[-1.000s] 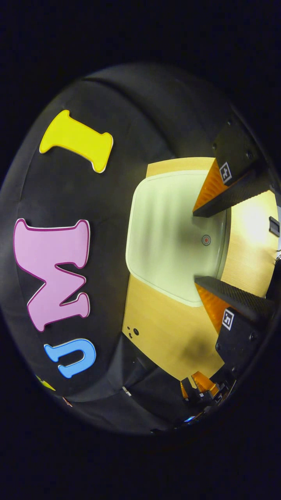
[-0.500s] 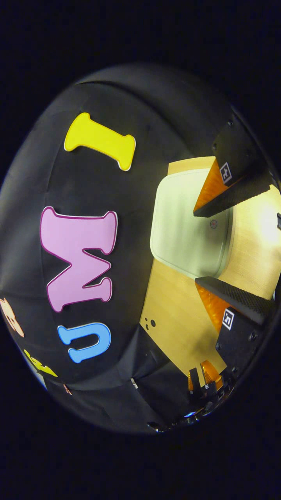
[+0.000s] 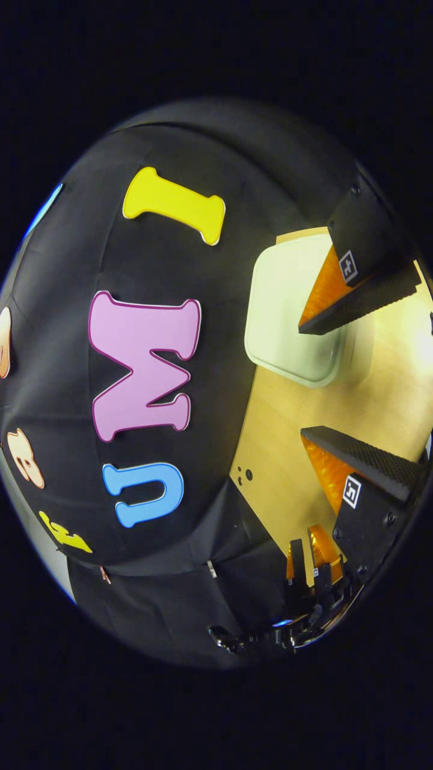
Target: Press the lid of the desktop garbage bin to open it, pick up the crumpled paper on the desktop and throw it into the bin, then pick up the pop can on the desktop and drop it into the bin, and finally close the garbage bin lid.
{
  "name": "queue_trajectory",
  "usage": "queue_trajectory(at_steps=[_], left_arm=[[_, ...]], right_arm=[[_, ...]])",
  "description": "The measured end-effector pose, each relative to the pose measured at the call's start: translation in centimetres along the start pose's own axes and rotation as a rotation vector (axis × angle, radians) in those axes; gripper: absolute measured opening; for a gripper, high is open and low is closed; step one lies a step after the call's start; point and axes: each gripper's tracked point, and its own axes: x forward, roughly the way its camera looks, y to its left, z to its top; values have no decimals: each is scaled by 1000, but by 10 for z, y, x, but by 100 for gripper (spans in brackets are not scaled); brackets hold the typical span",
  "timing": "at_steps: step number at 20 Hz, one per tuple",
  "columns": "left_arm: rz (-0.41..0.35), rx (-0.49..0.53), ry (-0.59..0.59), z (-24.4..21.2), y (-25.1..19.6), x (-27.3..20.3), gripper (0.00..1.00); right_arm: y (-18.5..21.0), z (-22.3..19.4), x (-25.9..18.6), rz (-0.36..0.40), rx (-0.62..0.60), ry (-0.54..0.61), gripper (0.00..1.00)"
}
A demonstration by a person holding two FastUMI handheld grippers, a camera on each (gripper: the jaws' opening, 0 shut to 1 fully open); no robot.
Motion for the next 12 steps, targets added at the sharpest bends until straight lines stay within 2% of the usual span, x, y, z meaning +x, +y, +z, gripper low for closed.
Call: queue_trajectory(at_steps=[6,12], left_arm=[[-14,13,3,0,-6,0,82],[-16,20,8,-2,-8,-2,82]], right_arm=[[36,-22,-12,79,16,-8,99],[47,-49,-18,77,18,6,99]])
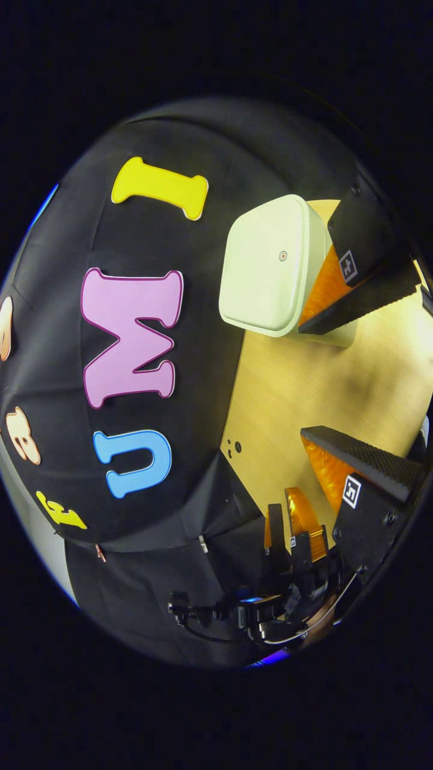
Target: Press the lid of the desktop garbage bin to open it, pick up the crumpled paper on the desktop and throw it into the bin, then pick up the pop can on the desktop and drop it into the bin, and finally close the garbage bin lid.
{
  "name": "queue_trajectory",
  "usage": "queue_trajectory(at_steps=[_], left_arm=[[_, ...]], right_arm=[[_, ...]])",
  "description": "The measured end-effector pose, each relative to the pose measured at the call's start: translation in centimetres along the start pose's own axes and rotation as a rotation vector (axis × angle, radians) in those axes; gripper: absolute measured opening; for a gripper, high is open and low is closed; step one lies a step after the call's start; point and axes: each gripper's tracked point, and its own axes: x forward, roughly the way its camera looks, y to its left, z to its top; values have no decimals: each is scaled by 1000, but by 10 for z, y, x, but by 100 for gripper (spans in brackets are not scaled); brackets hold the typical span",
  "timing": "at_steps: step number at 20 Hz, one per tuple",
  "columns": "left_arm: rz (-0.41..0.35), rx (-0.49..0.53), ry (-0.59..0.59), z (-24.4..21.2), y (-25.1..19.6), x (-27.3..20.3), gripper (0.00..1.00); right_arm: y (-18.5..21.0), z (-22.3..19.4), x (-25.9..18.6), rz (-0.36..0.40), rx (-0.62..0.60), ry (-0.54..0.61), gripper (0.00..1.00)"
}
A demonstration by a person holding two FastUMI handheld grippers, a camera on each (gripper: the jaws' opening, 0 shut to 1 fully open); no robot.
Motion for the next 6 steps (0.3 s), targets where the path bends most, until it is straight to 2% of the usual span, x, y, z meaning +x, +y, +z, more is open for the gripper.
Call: queue_trajectory(at_steps=[6], left_arm=[[9,-6,6,-2,1,0,82]], right_arm=[[-4,-27,0,-13,12,38,99]])
